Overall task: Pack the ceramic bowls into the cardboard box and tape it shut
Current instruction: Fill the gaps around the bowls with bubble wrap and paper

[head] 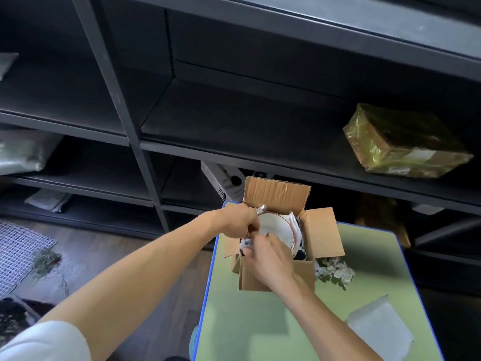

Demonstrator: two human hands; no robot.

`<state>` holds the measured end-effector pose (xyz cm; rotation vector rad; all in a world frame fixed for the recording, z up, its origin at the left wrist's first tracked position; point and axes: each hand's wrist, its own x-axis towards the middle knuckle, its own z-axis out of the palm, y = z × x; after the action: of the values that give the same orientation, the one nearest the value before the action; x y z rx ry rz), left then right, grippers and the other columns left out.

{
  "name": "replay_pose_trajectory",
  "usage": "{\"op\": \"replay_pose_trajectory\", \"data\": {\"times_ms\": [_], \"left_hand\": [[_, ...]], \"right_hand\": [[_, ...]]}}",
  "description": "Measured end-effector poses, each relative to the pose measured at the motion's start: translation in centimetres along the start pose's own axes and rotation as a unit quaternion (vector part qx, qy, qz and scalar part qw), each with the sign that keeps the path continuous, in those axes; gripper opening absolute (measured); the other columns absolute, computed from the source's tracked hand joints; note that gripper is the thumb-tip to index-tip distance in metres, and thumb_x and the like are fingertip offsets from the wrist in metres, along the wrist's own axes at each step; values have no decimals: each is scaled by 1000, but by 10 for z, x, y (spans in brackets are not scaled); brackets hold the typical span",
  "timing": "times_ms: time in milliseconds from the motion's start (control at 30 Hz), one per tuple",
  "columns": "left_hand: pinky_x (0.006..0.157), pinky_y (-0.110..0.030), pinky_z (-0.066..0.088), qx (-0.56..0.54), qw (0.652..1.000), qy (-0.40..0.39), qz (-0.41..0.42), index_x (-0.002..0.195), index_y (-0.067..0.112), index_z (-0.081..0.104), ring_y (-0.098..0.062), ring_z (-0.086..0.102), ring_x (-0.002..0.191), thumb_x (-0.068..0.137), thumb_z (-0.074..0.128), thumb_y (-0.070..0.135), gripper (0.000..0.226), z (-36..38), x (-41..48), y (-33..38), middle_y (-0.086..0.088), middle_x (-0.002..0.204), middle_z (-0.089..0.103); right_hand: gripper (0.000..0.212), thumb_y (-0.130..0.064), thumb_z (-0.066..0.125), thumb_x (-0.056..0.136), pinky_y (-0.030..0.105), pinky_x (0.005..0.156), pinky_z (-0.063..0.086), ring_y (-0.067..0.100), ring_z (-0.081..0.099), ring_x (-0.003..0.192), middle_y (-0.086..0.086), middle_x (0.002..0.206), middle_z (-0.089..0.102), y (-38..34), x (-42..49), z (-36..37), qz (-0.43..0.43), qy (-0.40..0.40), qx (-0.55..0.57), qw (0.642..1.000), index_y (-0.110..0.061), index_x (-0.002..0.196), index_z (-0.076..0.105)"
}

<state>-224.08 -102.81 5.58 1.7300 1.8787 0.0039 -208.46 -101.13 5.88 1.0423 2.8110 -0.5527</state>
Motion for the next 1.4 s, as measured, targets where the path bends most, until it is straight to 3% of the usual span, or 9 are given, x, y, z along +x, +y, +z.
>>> {"op": "replay_pose_trajectory", "data": {"times_ms": [67,200,333,433,700,867,1067,1167,1400], "left_hand": [[75,-37,47,-12,1000,10,-3,98,12,71,-24,57,91,87,56,5,19,1,0,-1,-3,93,66],[73,-37,48,-36,999,24,-9,84,13,66,-21,54,83,86,64,7,6,3,2,-1,1,79,57],[79,-33,53,-65,997,27,-13,96,18,73,-13,57,86,88,69,14,10,3,3,-1,8,85,61],[83,-38,55,-54,998,23,-17,99,19,74,-13,57,86,87,68,13,14,2,3,0,9,85,61],[84,-41,56,-58,997,29,-31,100,20,75,-15,59,89,85,70,13,17,2,4,-1,10,85,61],[84,-36,55,-79,996,28,-29,103,19,75,-14,58,88,85,73,15,18,2,5,-1,9,89,62],[79,-32,54,-89,995,30,-26,102,17,76,-14,59,87,86,70,13,18,1,2,1,5,93,68],[78,-32,55,-101,994,35,-32,99,18,76,-14,61,87,85,71,11,16,2,1,0,5,92,68],[61,-19,42,-142,989,25,-26,86,21,72,-9,57,77,82,80,23,10,4,4,-3,10,80,63]], "right_hand": [[25,-29,46,98,39,70,34,32,52,108,12,97,60,-3,0,2,-4,9,-19,1000,-15,116,55],[33,-36,47,99,39,64,31,35,54,100,13,91,61,5,-8,2,-39,44,3,998,-15,124,45],[23,-39,50,94,38,66,37,28,58,95,4,91,68,12,-7,-3,-65,75,10,995,-22,103,64],[23,-37,50,90,37,62,31,29,59,89,6,83,66,14,0,-2,-59,61,-4,996,-23,94,67],[23,-35,57,93,38,62,35,30,63,91,7,88,70,12,-2,3,-63,80,-35,994,-26,114,63],[11,-15,65,83,31,54,28,22,52,81,-7,77,65,12,-9,4,-94,113,-63,987,-25,87,66],[16,-23,56,93,36,64,32,31,60,93,9,85,69,6,4,4,-60,50,-53,996,-23,102,69],[21,-23,55,93,38,62,39,27,62,92,2,89,71,15,-4,2,-103,52,-28,993,-29,111,64],[23,-26,54,97,39,85,50,18,59,107,-5,107,72,28,-13,-5,-153,-19,-18,988,-27,109,73]]}}
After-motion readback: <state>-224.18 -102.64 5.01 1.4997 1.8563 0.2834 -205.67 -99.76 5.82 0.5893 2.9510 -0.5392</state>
